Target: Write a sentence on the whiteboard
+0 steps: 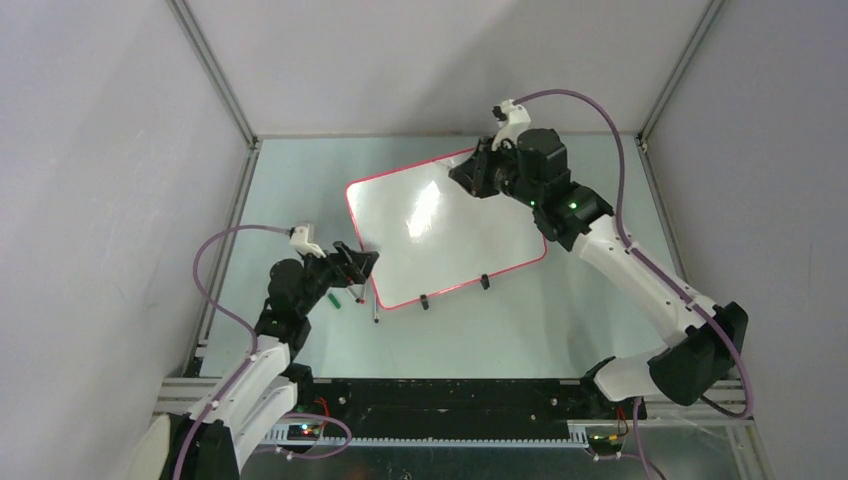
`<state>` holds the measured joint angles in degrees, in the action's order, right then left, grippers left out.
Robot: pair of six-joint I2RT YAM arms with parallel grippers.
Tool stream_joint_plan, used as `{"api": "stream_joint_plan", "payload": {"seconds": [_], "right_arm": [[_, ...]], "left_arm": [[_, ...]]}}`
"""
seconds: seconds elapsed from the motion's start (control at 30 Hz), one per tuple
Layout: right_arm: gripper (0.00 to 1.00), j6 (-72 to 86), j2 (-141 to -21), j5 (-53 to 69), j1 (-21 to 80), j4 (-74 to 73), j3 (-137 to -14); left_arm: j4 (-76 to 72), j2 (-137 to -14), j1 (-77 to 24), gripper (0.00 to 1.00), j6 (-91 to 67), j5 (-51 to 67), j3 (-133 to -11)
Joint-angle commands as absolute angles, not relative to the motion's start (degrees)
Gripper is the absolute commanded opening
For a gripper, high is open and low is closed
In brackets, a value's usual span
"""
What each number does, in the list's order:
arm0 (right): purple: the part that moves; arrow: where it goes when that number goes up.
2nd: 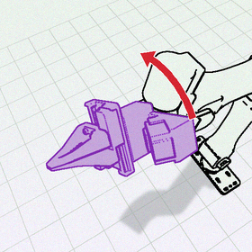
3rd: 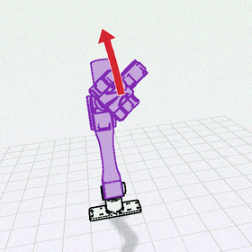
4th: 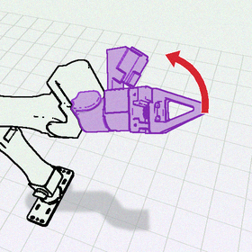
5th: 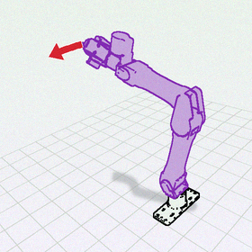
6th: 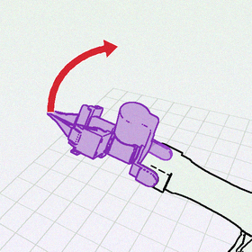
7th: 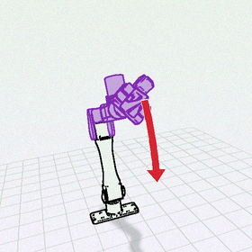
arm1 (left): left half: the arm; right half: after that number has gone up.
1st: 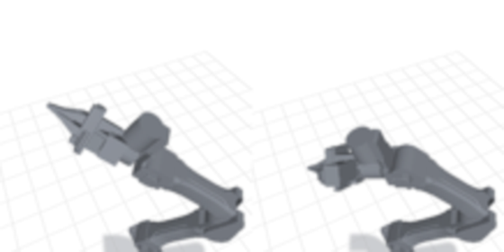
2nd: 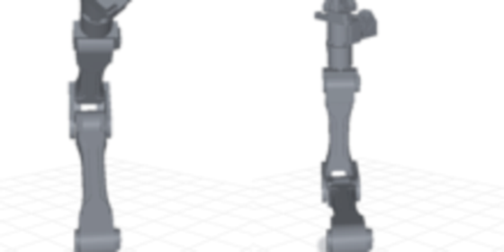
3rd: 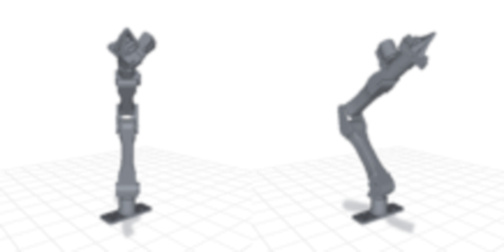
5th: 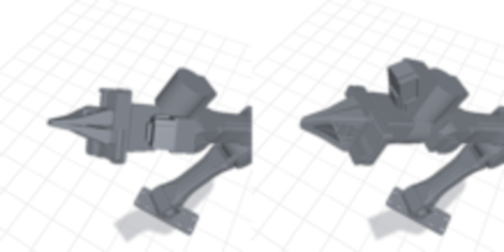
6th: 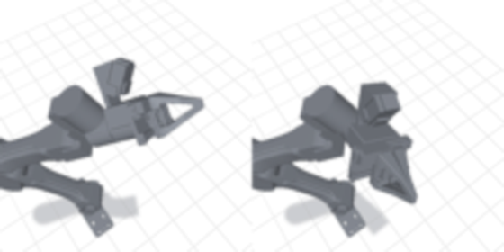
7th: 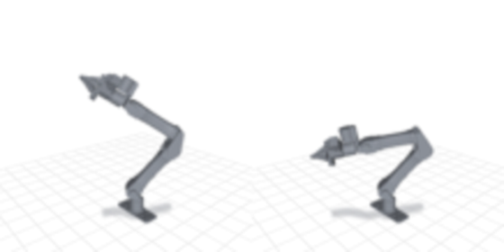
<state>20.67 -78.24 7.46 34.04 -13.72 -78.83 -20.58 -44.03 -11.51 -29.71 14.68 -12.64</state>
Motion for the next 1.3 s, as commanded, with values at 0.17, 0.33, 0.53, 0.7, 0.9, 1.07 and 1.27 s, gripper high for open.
{"api": "stream_joint_plan", "payload": {"seconds": [0.17,0.33,0.53,0.7,0.9,1.07,1.27], "right_arm": [[0.0,16.33,-85.26,4.79,40.4,-16.46,-89.18],[0.0,16.67,-87.07,6.51,40.74,-16.65,-91.23],[0.0,16.89,-88.26,7.71,41.07,-17.45,-92.89],[0.0,16.57,-89.89,7.06,43.71,-18.25,-94.22],[0.0,16.38,-91.87,5.94,46.24,-18.63,-96.66],[0.0,16.1,-94.84,6.13,47.54,-19.92,-99.34],[0.0,15.05,-97.72,2.05,49.63,-22.04,-102.73]], "left_arm": [[-26.18,-44.44,-10.73,0.99,-30.36,16.72,-12.4],[-26.77,-44.92,-9.07,0.99,-32.42,18.59,-12.23],[-21.36,-43.85,-8.8,0.9,-32.67,15.25,-14.07],[-29.52,-47.64,-8.88,0.74,-32.92,24.42,-13.37],[-37.95,-55.19,-8.81,0.74,-36.97,30.07,-12.89],[-36.81,-56.89,-8.28,0.63,-35.38,30.31,-14.06],[-32.68,-54.74,-8.31,0.47,-29.57,29.49,-14.62]]}}
